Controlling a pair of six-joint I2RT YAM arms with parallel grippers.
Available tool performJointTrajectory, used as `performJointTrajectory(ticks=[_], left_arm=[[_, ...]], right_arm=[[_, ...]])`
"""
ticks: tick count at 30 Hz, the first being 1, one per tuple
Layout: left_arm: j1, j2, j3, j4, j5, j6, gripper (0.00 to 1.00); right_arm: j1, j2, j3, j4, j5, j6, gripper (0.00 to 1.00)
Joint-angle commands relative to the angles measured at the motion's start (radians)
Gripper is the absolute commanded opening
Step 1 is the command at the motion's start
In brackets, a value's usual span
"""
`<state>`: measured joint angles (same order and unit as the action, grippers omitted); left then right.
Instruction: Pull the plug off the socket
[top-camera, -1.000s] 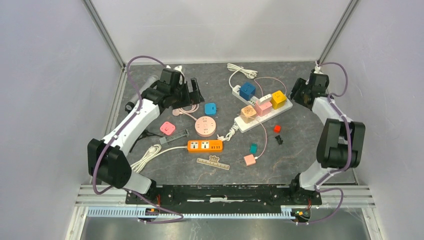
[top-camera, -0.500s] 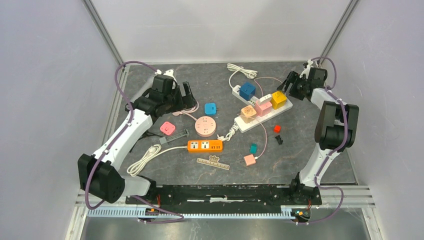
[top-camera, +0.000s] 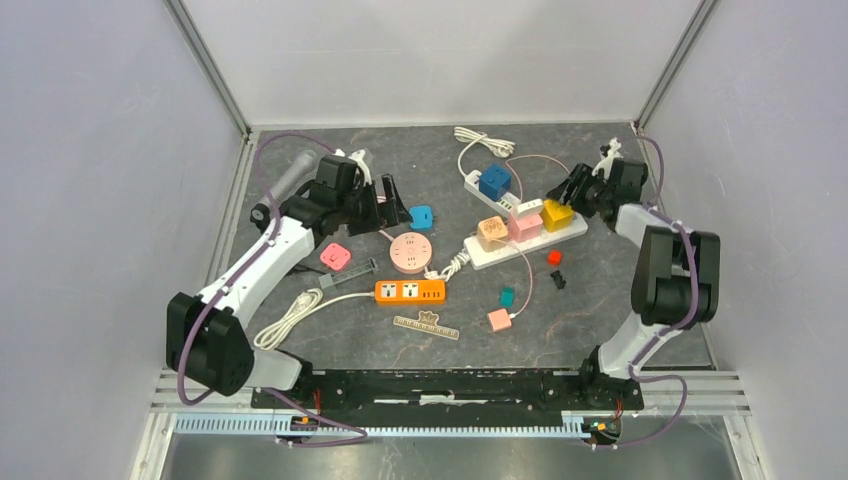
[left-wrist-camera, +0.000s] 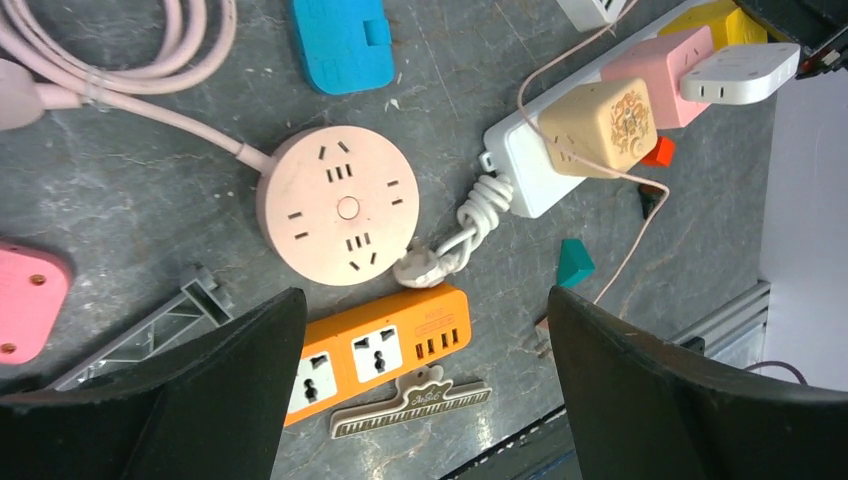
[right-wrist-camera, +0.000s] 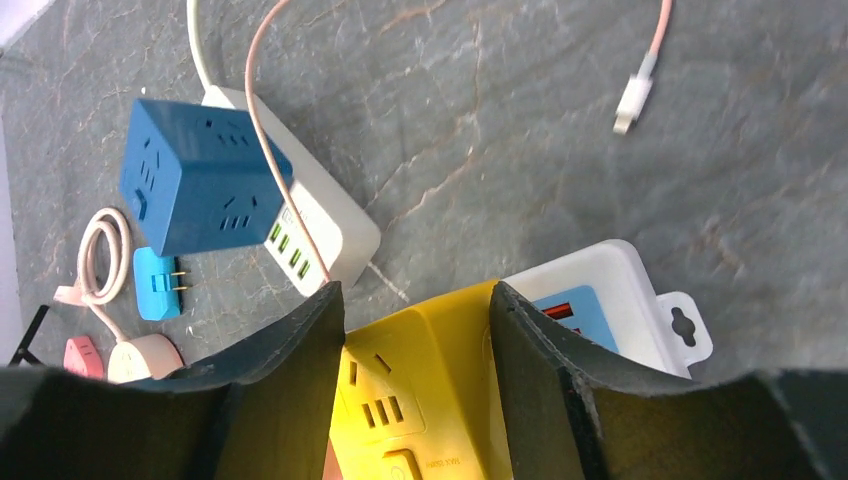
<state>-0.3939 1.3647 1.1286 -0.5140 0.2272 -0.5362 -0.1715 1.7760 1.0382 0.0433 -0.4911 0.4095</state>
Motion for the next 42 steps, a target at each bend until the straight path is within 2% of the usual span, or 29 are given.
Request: performJointTrajectory(ticks=[1,5,10,14,19,23,28,33,42], left_arm=[[-0.022,0.03,-0.01,0.065,0.068,-0.047,0.95],[-0.038,0.045,-0.018,0.08,0.081,-0.063,0.95],[-0.063,0.07,-0.041,0.127,0.123,-0.102,0.92],[-0.107,0.104,-0.055,0.16,0.136,-0.122,0.85],[-0.162,0.139,-0.08,0.181,0.124,-0.134,0.77],[-0.179,0.139,-0.093,0.181,0.121,-0.141,0.73],[-0.221,0.147,-0.13,0.208,0.112,-0.166,0.66],[-0.289,0.166,-0.178,0.333,0.087,-0.223,0.6],[-0.337,0.311,-0.11,0.419,0.011,-0.255,0.54]], right_arm=[[0.08,-0.115,-0.198,-0.037,0.1,0.106,0.58],[0.141,-0.229,-0.332,0.011,0.199,0.195,0.58],[0.213,-0.319,-0.374,-0.03,0.28,0.161,0.6],[0.215,-0.343,-0.315,-0.106,0.292,0.015,0.64],[0.212,-0.403,-0.239,-0.144,0.311,-0.225,0.75],[0.192,-0.446,-0.206,-0.185,0.3,-0.413,0.77],[0.177,-0.386,-0.099,-0.346,0.259,-0.558,0.77],[0.178,-0.363,-0.103,-0.358,0.184,-0.521,0.77],[0.178,-0.411,-0.238,-0.284,0.166,-0.35,0.76]])
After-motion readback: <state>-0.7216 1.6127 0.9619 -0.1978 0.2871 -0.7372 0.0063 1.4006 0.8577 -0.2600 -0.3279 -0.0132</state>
